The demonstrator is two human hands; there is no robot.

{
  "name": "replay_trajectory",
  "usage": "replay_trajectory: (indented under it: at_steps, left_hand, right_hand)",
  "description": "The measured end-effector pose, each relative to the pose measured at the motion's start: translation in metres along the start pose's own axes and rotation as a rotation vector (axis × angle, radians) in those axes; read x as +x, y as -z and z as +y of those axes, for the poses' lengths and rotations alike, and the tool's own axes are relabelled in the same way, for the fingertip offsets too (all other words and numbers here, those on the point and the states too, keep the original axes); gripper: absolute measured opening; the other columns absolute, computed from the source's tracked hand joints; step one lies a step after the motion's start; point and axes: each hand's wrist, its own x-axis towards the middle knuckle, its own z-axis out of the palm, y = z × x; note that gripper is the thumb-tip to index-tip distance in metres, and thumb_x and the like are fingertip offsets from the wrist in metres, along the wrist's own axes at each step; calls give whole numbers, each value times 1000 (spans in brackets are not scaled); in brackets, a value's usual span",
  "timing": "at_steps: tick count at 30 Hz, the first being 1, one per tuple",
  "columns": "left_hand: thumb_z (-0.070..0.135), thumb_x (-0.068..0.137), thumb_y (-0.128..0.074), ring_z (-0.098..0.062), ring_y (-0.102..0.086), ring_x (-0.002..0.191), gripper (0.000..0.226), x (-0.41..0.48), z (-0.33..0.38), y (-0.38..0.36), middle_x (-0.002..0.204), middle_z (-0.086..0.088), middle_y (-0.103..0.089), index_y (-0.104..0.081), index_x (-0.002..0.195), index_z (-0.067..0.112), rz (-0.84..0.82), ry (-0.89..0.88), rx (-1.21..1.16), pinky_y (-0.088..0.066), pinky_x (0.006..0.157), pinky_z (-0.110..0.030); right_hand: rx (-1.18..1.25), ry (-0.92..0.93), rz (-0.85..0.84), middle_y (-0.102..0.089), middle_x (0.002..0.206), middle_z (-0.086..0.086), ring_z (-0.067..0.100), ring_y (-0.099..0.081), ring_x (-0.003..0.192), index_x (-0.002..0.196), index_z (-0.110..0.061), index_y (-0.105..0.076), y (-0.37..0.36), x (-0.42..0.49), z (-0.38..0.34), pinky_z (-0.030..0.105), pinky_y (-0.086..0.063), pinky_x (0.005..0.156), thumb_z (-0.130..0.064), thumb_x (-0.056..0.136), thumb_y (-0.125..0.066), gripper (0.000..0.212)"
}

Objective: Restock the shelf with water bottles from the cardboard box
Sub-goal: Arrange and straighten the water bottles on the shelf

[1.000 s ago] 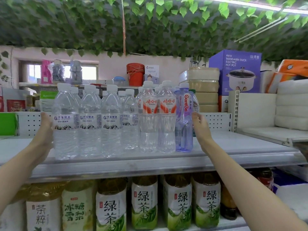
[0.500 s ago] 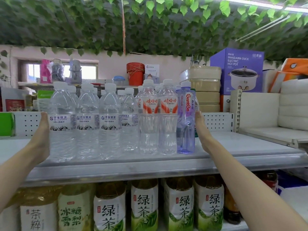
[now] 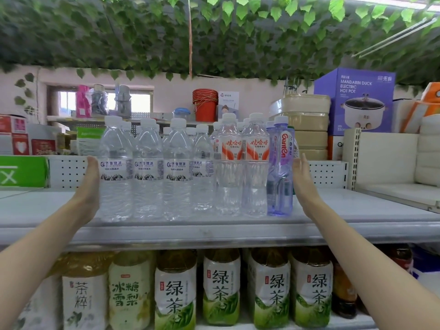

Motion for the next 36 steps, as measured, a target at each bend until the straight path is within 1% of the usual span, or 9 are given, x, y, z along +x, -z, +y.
replay_trajectory:
  at_steps: [4,6,9,16,20,24,27,31,36]
  left_hand:
    - [97,59,-24,-23,-22,142,98,-9,5,4,153,2,-29,-30,141,44,-29,31,35,-10,111,-60]
    - [90,69,-20,-26,-14,144,91,-19,16,-5,157,2,-19,-22,146,41,-52,28,50,-6,112,-61]
    - [66,91,-8,-25,-7,145,68,-26,21,-17,158,0,-11,-14,149,32,-60,-4,78,-2,113,-56]
    - [78,79,-13,-22,-6,145,81,-30,18,-13,158,7,-5,-7,149,38,-32,39,146,-9,112,-56]
    - [69,86,-25,-23,-4,145,81,-42,12,-14,159,5,2,4,150,30,0,-130,326,-9,115,-50]
    - [65,90,-31,-23,4,146,78,-59,4,-13,159,-2,9,9,149,33,57,-424,820,-9,113,-51]
    - [70,83,-10,-24,11,144,73,-75,-3,-15,155,3,23,12,147,40,-49,-529,1196,-7,112,-56]
    - [70,74,11,-22,23,141,73,-96,-11,-33,147,7,38,22,141,43,-186,-459,1447,1,112,-57]
    - [67,85,-4,-27,21,142,67,-101,-13,-40,147,3,38,24,141,43,-213,-348,1555,-4,111,-60]
  right_hand:
    - [82,62,-39,-14,157,-7,17,-18,142,151,-30,-5,-15,-18,-10,41,-19,112,-47,99,-27,59]
    - [105,62,-51,-15,157,-6,19,-19,142,150,-31,-2,-20,-16,-7,43,-19,113,-43,99,-36,63]
    - [55,70,-42,-12,159,-4,25,-15,144,149,-35,2,-23,-14,-1,56,-20,114,-47,89,-54,83]
    - [30,135,-101,-19,155,-5,22,-23,142,149,-34,-2,-16,-25,-4,53,-24,114,-28,88,-65,88]
    - [-145,175,-75,-11,158,-5,20,-15,145,150,-34,4,-16,-37,4,55,-22,114,-36,82,-68,99]
    - [-677,330,-46,12,159,2,23,4,147,145,-38,17,-12,-55,8,58,-9,113,-42,89,-58,94]
    - [-993,449,-148,23,156,4,25,17,145,146,-36,18,-15,-68,17,59,0,113,-49,93,-44,82]
    - [-1084,456,-175,23,156,2,24,20,144,142,-36,27,-23,-70,28,54,9,111,-60,89,-10,69]
    - [-1092,436,-184,21,157,0,26,20,144,143,-33,25,-25,-74,26,58,3,112,-53,97,-22,70]
